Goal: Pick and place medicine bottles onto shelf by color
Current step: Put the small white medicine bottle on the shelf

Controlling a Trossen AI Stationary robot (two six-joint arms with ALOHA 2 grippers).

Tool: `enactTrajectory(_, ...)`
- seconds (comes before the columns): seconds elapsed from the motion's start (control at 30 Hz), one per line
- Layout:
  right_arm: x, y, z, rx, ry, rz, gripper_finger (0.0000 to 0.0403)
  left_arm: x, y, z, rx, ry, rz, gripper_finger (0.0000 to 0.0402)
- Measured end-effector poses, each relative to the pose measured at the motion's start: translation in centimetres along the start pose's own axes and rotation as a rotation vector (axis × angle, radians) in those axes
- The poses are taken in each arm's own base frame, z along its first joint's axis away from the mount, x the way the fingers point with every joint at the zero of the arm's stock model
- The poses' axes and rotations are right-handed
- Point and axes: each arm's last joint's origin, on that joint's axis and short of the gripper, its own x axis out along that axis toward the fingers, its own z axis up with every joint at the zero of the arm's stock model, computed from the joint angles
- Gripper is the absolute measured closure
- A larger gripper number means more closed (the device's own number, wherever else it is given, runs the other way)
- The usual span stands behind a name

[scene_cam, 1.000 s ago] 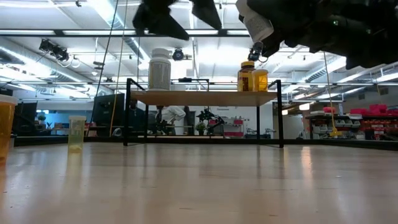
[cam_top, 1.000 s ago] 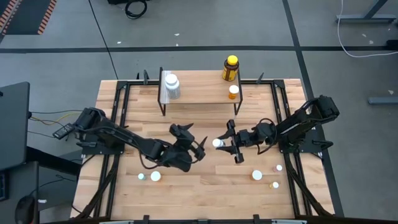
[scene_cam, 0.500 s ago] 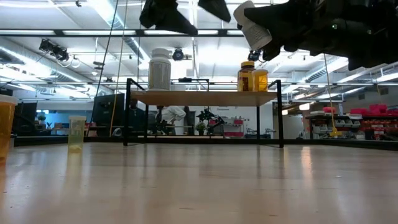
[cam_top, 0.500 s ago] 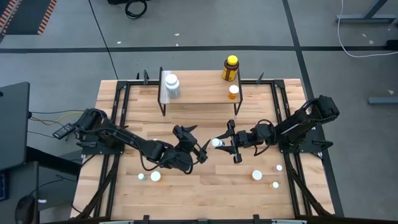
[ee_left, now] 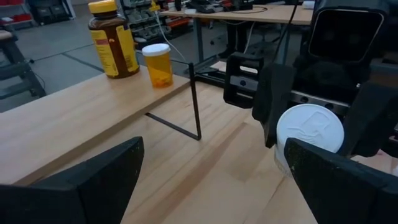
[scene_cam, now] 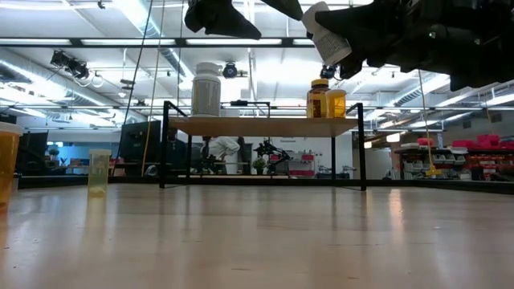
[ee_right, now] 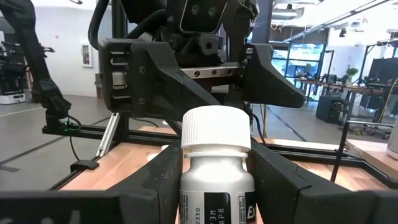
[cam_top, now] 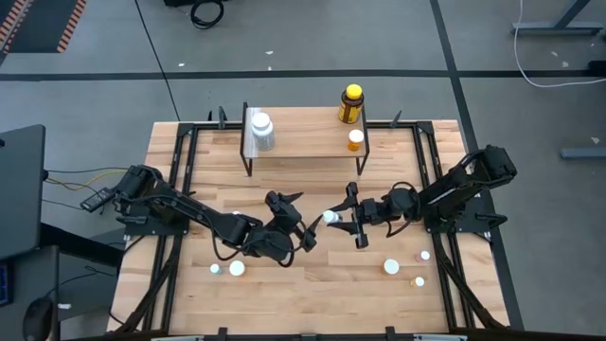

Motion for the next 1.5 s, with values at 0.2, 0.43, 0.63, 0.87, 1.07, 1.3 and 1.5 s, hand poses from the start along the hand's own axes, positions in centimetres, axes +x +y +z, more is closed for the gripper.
enactTrajectory(0.2, 0.0, 0.01, 0.05, 0.001, -0.006, 0.003, 0.0233, 0.05, -0.02, 0.15, -0.015, -0.009, 0.0, 0.0002)
enactTrajectory(0.43, 0.0, 0.02, 0.07, 0.001, -0.008, 0.007, 0.0224, 0.05, -0.07, 0.29, -0.029, -0.017, -0.003, 0.0002)
enactTrajectory(0.63, 0.03, 0.02, 0.06, 0.001, -0.005, 0.008, 0.022, 0.1, -0.1, 0.28, -0.039, -0.017, -0.006, 0.0002)
enactTrajectory(0.87, 0.04, 0.03, 0.04, 0.007, -0.003, 0.01, 0.022, 0.09, -0.1, 0.27, -0.038, -0.016, -0.006, 0.0002)
enactTrajectory(1.07, 0.05, 0.04, -0.1, 0.011, 0.013, 0.012, 0.022, 0.13, -0.1, 0.3, -0.043, -0.019, -0.006, 0.0002)
enactTrajectory(1.3, 0.05, 0.03, -0.15, 0.034, 0.017, 0.012, 0.022, 0.13, -0.12, 0.38, -0.051, -0.023, -0.007, 0.0002)
enactTrajectory(1.5, 0.05, 0.0, -0.16, 0.033, 0.018, 0.005, 0.0228, 0.13, -0.11, 0.37, -0.044, -0.023, -0.006, 0.0002)
